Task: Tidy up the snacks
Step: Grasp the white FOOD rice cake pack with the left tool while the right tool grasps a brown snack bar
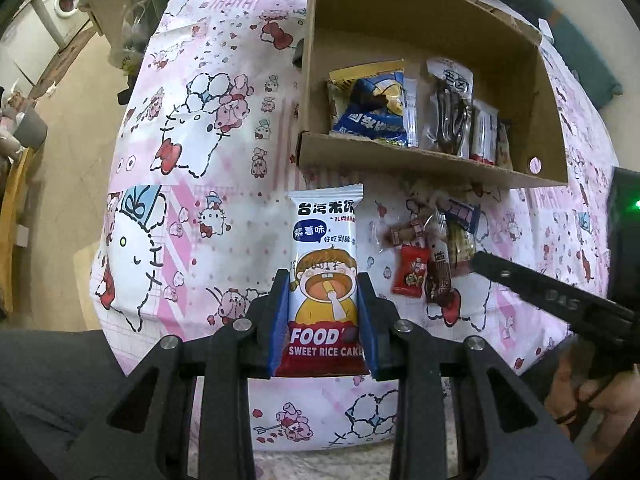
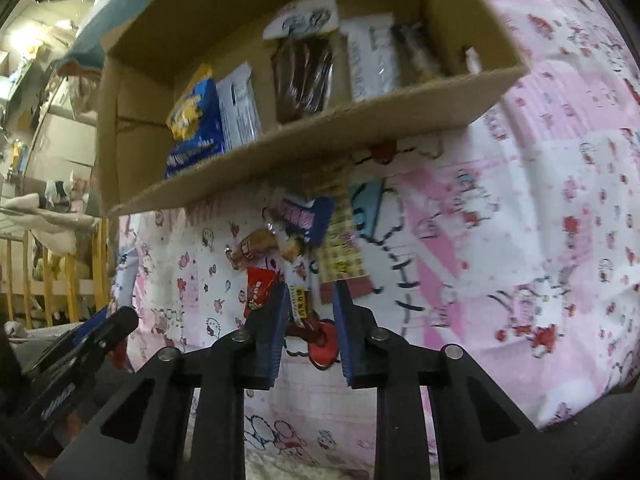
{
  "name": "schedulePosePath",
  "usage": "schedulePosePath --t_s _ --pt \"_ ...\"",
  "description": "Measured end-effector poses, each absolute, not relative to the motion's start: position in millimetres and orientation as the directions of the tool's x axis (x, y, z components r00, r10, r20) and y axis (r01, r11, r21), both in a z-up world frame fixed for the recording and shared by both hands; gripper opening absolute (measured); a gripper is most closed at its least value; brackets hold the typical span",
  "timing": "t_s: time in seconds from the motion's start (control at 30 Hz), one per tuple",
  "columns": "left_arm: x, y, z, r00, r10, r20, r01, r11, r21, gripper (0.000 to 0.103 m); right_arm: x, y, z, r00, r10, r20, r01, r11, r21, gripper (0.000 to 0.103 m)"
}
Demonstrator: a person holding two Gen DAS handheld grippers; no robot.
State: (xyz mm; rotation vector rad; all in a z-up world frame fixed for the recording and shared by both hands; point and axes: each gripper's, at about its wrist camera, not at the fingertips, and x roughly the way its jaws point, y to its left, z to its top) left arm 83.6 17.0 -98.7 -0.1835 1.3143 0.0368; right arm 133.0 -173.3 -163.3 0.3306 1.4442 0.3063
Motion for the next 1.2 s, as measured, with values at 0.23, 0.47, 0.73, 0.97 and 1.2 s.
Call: schedulePosePath --t_s 0.23,0.47,0.73,0.97,1.2 --pt "80 9 -104 0.240 -0.089 -0.967 -0.124 0.985 -0.121 0.028 140 -147 -190 0.048 0.358 -0.932 -0.028 0.934 0.357 0.023" --pt "81 10 -106 0.241 -0.074 -0.968 -0.130 0.986 -0.108 0.028 129 -142 -187 0.054 0.340 -0.939 -0.066 0.939 0.336 0.018" --pt "83 13 -109 0.233 -0.061 -0.971 -0.146 0.984 -0.097 0.028 94 -180 -145 0.061 0.480 -0.875 -0.015 0.877 0.480 0.018" --pt "73 10 -101 0.242 -0.104 -0.965 -0.150 0.978 -0.144 0.028 88 -223 -74 0.295 0.533 -0.793 -0.070 0.840 0.539 0.018" --pt "67 14 -56 0.366 -0.124 -0.923 -0.125 0.976 -0.180 0.028 105 -267 -29 0.448 0.521 -0.727 -0.074 0.832 0.551 0.018"
